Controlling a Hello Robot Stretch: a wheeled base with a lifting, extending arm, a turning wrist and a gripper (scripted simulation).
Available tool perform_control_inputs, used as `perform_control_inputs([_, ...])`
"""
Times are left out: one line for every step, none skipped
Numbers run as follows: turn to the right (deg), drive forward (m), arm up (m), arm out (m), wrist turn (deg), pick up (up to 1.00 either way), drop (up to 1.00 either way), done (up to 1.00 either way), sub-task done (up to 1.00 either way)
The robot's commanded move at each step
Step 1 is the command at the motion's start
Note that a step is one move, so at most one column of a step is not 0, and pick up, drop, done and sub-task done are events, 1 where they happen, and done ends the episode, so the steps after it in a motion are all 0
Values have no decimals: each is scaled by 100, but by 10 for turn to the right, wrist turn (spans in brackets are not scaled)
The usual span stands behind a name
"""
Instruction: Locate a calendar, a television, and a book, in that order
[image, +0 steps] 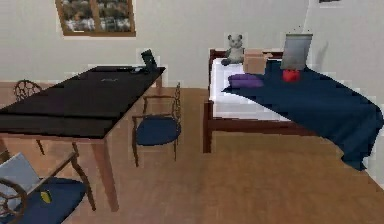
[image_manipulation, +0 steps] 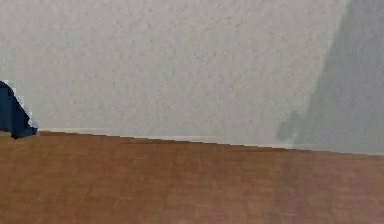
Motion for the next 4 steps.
perform_control_inputs([0, 30, 0, 0, 0, 0, 0, 0, 0])
perform_control_inputs([-450, 0, 0, 0, 0, 0, 0, 0, 0])
perform_control_inputs([-60, 0, 0, 0, 0, 0, 0, 0, 0])
perform_control_inputs([0, 50, 0, 0, 0, 0, 0, 0, 0])
